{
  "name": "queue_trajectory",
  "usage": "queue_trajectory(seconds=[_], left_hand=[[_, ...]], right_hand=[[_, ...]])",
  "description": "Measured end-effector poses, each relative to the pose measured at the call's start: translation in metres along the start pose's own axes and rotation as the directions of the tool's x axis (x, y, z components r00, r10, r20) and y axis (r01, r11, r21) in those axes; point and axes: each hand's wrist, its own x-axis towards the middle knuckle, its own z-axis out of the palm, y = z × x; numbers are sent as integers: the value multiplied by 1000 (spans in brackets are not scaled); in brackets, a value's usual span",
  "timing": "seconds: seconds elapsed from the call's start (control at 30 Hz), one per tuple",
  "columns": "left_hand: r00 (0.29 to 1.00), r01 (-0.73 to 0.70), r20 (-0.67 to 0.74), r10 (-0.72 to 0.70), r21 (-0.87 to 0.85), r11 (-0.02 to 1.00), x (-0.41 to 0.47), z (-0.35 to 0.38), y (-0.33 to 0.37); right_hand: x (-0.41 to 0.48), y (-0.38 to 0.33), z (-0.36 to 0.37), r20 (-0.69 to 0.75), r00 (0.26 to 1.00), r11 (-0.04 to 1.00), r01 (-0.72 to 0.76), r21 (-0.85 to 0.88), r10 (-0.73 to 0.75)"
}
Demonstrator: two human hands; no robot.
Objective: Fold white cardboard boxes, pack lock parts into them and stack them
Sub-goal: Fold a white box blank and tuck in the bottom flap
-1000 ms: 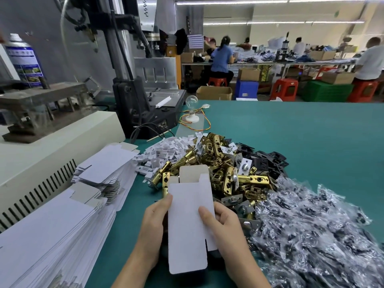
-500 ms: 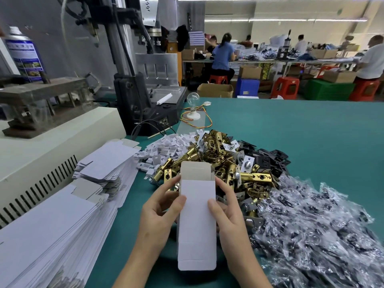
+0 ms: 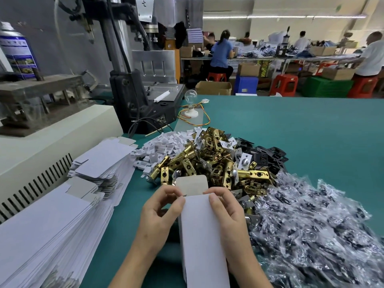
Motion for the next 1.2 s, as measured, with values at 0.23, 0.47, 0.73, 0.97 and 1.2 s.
queue_trajectory(seconds=[0.23,0.47,0.73,0.97,1.2], left_hand=[[1000,1,-19,0,59,998,2,-3,-2],[1000,-14,16,12,146,989,0,-2,-2],[997,-62,-26,66,143,988,-2,-3,0],[997,-31,70,24,114,993,-1,-5,-3],[989,49,136,-53,32,998,-1,-1,-1]], right_hand=[[2,2,-1,10,994,994,-105,28,105],[2,2,-2,-23,996,996,-83,25,83],[2,3,-1,-40,996,997,-82,-1,82],[2,6,-4,5,995,994,-101,31,101],[3,4,-3,26,999,998,-41,-57,42]])
